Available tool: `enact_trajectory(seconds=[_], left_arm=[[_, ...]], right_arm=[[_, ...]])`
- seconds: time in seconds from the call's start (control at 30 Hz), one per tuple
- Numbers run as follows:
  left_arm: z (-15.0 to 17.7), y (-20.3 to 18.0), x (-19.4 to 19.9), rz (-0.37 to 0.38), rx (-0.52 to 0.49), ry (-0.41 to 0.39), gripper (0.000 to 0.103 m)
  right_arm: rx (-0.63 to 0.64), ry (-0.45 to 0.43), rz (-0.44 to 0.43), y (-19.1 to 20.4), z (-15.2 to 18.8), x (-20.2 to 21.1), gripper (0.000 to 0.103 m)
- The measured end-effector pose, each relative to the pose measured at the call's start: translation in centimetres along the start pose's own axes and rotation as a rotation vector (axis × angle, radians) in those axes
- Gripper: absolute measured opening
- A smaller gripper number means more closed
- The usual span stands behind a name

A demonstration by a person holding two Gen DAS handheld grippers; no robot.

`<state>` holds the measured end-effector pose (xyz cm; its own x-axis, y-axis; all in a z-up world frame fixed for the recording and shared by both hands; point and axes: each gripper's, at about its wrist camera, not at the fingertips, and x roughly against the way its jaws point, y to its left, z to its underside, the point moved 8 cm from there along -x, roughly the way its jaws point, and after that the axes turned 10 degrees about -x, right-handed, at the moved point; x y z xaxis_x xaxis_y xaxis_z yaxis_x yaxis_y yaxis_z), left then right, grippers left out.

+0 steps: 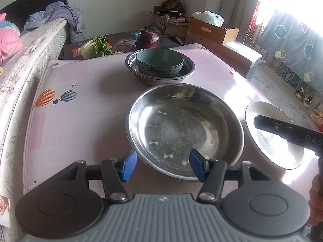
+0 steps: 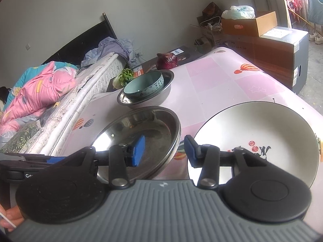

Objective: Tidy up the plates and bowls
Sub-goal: 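Open both tools and release the basin and the plate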

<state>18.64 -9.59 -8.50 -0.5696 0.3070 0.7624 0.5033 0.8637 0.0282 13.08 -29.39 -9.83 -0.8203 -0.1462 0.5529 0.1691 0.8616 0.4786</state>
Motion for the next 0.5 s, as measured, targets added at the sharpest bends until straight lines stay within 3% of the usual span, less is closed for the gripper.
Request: enact_trajectory(seconds=[0.3,0.5], left_arm=[[0.8,-0.8,1.6,-0.018,-0.007,-0.012,0.062],[1.3,-4.1,2.9,0.008,-0.063,-0.043,0.068]], right_arm=[[-0.031,-0.036,0.000,-1.5,0.0,1.9,0.052],[-0.069,-0.064,0.011,-4.1,0.7,4.7,0.068]])
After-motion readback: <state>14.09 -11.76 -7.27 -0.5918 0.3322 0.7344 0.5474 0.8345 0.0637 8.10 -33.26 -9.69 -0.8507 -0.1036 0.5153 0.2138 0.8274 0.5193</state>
